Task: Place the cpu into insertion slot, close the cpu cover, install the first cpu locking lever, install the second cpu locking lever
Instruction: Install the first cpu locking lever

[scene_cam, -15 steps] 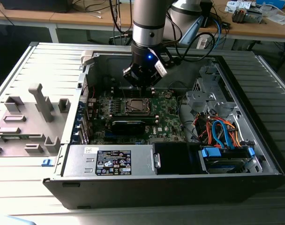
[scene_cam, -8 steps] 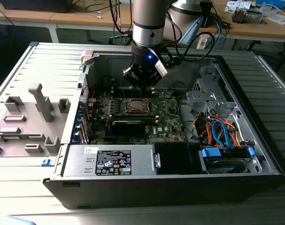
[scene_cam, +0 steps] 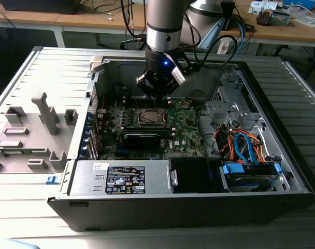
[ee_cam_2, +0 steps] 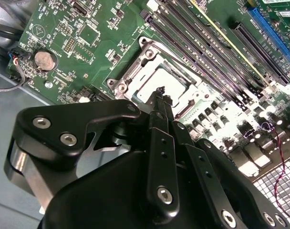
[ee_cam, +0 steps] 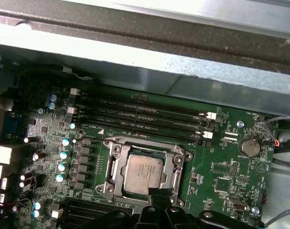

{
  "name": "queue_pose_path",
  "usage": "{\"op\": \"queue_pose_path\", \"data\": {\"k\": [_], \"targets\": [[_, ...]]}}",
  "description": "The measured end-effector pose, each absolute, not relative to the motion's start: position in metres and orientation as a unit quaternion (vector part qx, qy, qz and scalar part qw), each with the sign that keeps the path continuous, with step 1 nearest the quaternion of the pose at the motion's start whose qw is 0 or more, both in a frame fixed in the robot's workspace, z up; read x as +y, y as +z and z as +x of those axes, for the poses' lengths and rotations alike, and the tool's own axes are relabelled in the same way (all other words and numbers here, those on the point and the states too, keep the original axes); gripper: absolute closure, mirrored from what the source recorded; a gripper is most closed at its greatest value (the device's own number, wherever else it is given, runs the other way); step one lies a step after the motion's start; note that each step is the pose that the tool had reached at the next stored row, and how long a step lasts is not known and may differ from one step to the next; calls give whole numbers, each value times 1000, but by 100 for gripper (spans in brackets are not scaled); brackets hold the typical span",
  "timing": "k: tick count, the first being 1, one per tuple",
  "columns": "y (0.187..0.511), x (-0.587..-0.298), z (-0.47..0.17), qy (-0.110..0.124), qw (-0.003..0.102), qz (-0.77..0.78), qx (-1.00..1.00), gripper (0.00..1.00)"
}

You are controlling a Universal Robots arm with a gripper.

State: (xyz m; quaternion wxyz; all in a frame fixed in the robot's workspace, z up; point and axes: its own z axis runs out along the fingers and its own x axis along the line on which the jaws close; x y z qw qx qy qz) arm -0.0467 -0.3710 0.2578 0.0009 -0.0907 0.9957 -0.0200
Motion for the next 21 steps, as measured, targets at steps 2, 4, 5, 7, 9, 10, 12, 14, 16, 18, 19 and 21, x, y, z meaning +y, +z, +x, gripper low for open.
{"op": "queue_pose_path", "data": {"k": [2,4,5,7,9,10,12,14,16,18,19,21], "targets": [[258,-371,-47,-20,1,-92,996,89],[258,-371,-47,-20,1,-95,995,89],[258,-371,-47,-20,1,-96,995,89],[258,-371,-47,-20,1,-98,995,89],[258,-371,-47,-20,1,-99,995,89],[258,-371,-47,-20,1,-100,995,89],[258,-371,-47,-20,1,-102,995,89],[258,-371,-47,-20,1,-105,994,89],[258,-371,-47,-20,1,-107,994,89],[258,-371,-47,-20,1,-108,994,89],[258,-371,-47,-20,1,-109,994,89],[258,-371,-47,-20,1,-112,993,89]]}}
